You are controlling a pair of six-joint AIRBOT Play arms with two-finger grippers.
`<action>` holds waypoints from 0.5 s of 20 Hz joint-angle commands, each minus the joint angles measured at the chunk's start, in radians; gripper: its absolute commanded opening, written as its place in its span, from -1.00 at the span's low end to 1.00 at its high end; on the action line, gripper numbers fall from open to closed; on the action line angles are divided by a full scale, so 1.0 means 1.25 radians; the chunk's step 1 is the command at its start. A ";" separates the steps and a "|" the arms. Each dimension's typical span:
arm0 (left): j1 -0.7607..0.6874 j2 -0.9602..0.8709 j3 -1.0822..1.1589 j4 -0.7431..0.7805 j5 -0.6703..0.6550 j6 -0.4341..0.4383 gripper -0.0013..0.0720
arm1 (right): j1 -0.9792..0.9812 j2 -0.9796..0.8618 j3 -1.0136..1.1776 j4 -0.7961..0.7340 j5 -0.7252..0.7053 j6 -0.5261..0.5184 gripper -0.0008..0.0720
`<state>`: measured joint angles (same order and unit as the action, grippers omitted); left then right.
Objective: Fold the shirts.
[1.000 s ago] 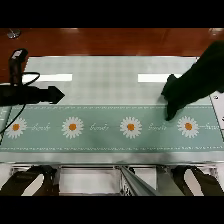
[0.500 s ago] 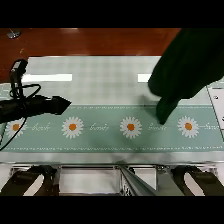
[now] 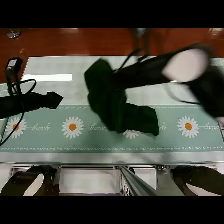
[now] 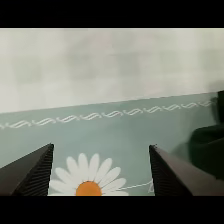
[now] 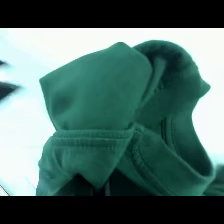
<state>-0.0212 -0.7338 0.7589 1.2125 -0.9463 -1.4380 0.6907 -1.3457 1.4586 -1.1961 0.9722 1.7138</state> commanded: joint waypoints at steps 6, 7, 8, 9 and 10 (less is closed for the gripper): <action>0.040 -0.002 -0.002 -0.037 -0.064 -0.053 0.95 | 0.007 -0.280 0.073 0.269 -0.027 -0.103 0.76; 0.040 -0.003 -0.002 -0.051 -0.100 -0.054 0.95 | -0.040 -0.254 0.096 0.233 0.023 -0.103 0.76; 0.040 -0.004 -0.002 -0.064 -0.146 -0.053 0.95 | -0.107 -0.208 0.103 0.176 0.065 -0.096 0.76; 0.039 -0.005 -0.004 -0.067 -0.189 -0.051 0.95 | -0.183 -0.154 0.103 0.094 0.113 -0.074 0.76; 0.038 -0.004 -0.016 -0.067 -0.197 -0.038 0.95 | -0.251 -0.108 0.101 0.003 0.165 -0.048 0.76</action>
<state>0.0261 -0.7380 0.7509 1.1610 -1.0908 -1.4994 0.5560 -1.5810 1.5604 -0.9951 1.0115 1.6230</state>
